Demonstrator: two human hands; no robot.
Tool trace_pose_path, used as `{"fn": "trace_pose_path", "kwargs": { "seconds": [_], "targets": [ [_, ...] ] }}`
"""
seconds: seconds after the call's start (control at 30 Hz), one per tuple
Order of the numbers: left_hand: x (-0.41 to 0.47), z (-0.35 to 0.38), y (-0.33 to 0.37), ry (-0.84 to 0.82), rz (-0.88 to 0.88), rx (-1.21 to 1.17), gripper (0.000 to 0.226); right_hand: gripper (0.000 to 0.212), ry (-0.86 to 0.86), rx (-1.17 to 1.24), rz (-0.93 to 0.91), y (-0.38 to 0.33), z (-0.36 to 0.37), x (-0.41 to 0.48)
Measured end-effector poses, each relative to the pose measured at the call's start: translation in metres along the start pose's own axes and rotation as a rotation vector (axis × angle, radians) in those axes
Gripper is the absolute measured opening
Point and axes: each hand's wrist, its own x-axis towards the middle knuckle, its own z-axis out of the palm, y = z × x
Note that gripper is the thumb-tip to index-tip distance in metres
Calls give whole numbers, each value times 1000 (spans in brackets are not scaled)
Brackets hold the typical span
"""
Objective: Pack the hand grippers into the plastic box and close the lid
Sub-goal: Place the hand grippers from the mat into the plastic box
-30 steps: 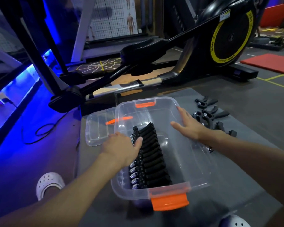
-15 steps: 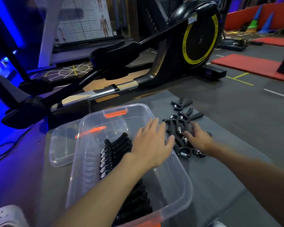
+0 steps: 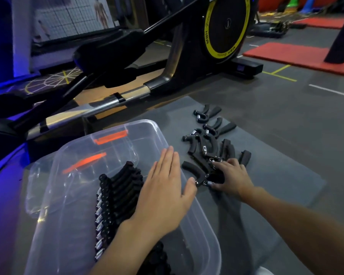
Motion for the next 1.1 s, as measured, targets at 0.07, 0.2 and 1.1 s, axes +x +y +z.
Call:
{"fn": "trace_pose_path", "kwargs": {
  "seconds": [0.07, 0.2, 1.1],
  "targets": [
    [0, 0, 0, 8, 2, -6, 86, 87, 9, -36, -23, 0, 4, -1],
    [0, 0, 0, 10, -5, -35, 85, 86, 22, -68, -39, -7, 16, -4],
    [3, -35, -4, -15, -29, -260, 54, 56, 237, 676, 137, -43, -106, -28]
  ]
}}
